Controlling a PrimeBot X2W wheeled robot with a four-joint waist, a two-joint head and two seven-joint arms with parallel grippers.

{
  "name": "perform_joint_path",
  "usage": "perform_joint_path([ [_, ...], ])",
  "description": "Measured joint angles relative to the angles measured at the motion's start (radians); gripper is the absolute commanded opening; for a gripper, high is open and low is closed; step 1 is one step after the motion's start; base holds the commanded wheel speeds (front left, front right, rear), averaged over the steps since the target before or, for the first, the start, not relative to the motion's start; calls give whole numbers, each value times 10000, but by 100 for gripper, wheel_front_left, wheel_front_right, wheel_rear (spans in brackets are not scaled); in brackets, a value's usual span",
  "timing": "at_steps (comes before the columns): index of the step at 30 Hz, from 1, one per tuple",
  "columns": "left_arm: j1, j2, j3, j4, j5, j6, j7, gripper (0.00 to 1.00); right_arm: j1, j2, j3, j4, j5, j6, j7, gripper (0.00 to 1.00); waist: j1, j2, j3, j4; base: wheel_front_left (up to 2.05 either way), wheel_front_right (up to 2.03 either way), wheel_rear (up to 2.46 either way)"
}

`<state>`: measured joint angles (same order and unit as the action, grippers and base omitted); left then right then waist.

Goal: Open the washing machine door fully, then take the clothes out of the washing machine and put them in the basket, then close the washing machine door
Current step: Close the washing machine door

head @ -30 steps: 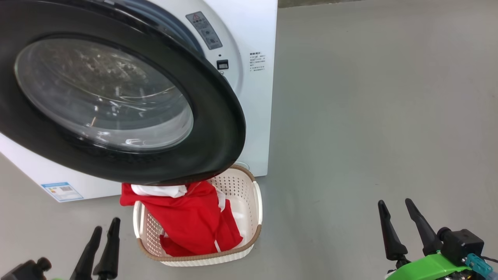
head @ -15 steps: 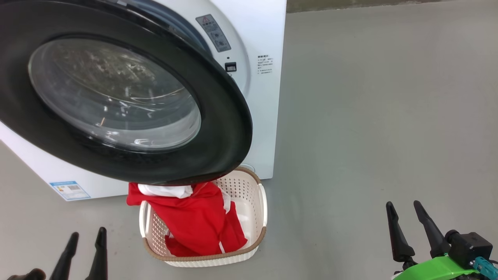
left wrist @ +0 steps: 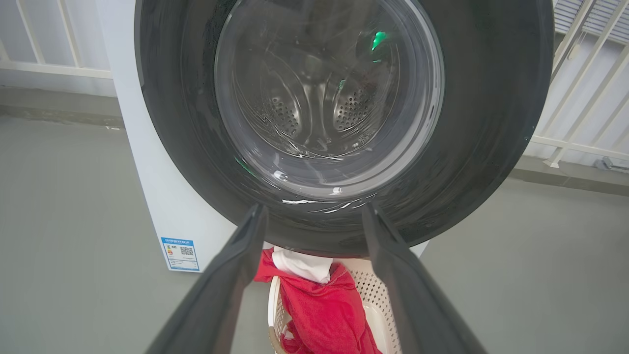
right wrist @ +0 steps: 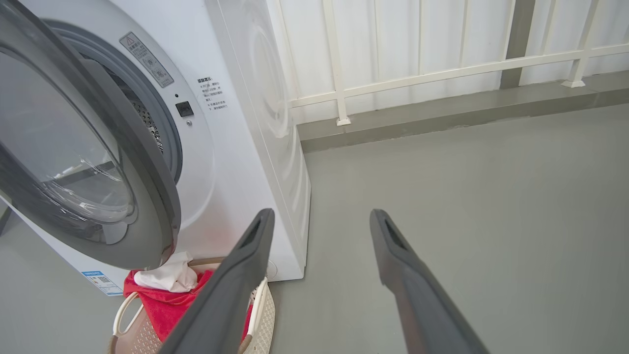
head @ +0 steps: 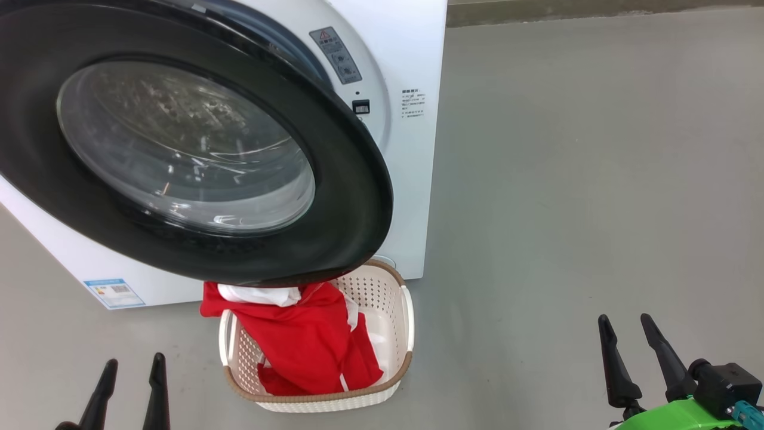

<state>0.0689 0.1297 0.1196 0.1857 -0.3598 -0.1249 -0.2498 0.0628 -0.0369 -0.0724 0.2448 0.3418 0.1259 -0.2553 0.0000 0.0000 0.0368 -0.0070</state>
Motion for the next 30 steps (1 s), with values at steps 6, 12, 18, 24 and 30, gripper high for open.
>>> perform_joint_path([
  [6,-1,-82,10,-2,157,-2,0,100,2,2,-2,44,0,0,0,100,0,0,-16,-8,0,0,0],
  [12,-1,-111,0,-2,157,-2,0,100,2,2,-2,58,0,0,0,100,0,0,-34,-25,0,0,0],
  [18,-4,-144,-219,21,157,-2,0,100,8,0,169,107,12,0,0,0,0,0,-71,117,0,0,0],
  [24,-31,-441,-623,102,155,-2,0,100,-2,-2,750,184,104,0,0,0,0,0,-105,580,0,0,0],
  [30,-30,-646,-1210,98,151,-2,0,100,-412,-6,1607,403,100,0,0,0,0,0,-151,1321,0,0,0],
])
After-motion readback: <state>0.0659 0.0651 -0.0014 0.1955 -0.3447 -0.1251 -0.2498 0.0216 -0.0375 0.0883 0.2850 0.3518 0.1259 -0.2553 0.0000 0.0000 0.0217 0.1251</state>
